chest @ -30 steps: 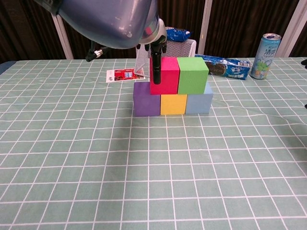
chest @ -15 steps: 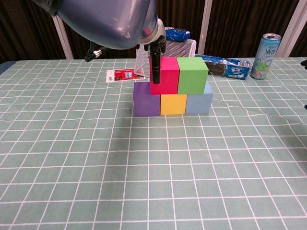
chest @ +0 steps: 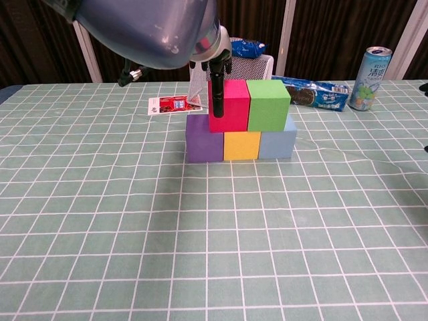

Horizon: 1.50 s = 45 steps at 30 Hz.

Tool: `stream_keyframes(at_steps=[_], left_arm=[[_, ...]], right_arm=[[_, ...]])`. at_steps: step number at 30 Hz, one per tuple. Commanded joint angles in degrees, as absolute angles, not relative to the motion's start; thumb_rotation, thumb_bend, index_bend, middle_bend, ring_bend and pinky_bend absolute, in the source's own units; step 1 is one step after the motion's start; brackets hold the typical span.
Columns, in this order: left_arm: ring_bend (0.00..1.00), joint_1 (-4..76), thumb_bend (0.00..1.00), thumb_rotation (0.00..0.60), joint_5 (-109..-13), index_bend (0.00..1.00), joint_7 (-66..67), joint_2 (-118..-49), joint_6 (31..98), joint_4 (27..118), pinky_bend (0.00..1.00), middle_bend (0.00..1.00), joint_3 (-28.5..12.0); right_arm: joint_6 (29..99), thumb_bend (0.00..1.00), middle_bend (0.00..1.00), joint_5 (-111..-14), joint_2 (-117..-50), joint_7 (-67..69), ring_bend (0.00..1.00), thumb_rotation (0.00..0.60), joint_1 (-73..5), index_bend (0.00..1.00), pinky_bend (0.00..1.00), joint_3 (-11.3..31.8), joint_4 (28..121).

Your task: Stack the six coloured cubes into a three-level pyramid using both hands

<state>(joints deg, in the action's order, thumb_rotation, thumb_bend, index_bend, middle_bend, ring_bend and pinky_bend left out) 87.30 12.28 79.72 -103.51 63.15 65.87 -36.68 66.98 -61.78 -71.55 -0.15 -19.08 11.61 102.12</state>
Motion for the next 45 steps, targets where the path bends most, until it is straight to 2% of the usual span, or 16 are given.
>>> stream_keyframes(at_steps=[1,7,11,22,31,45], left_arm=[[0.05,87.2,0.16,0.6,12.2,0.0,79.6,-103.4,63.3,66.1,0.05,0.23,-36.7],[0.0,86.5,0.14,0.6,11.5,0.0,78.7,-102.5,63.8,67.5,0.05,0.07,-36.5],[0.0,85.6,0.13,0.6,11.0,0.0,78.1,-101.3,64.5,69.4,0.05,0.04,-36.3],[0.0,79.4,0.12,0.6,8.5,0.0,73.5,-94.6,68.3,80.2,0.05,0.04,-34.3],[0.0,70.9,0.13,0.6,5.6,0.0,67.2,-88.4,70.8,89.8,0.05,0.04,-29.9],[0.0,65.4,0.14,0.6,2.7,0.0,61.6,-86.0,69.7,93.8,0.05,0.06,-24.2]], right_arm=[[67.0,0.32,0.0,-61.8,-71.5,-0.1,0.0,0.6,-19.0,0.0,0.0,11.6,102.1],[67.0,0.32,0.0,-62.0,-71.6,-0.1,0.0,0.6,-19.0,0.0,0.0,11.5,102.1],[67.0,0.32,0.0,-62.0,-71.6,-0.2,0.0,0.6,-19.0,0.0,0.0,11.5,102.1],[67.3,0.32,0.0,-62.6,-71.6,-0.7,0.0,0.6,-19.0,0.0,0.0,11.2,102.7],[67.4,0.32,0.0,-62.7,-71.6,-1.4,0.0,0.6,-19.0,0.0,0.0,10.9,103.2],[67.3,0.32,0.0,-62.9,-72.1,-2.7,0.0,0.6,-19.2,0.0,0.0,10.3,103.5]])
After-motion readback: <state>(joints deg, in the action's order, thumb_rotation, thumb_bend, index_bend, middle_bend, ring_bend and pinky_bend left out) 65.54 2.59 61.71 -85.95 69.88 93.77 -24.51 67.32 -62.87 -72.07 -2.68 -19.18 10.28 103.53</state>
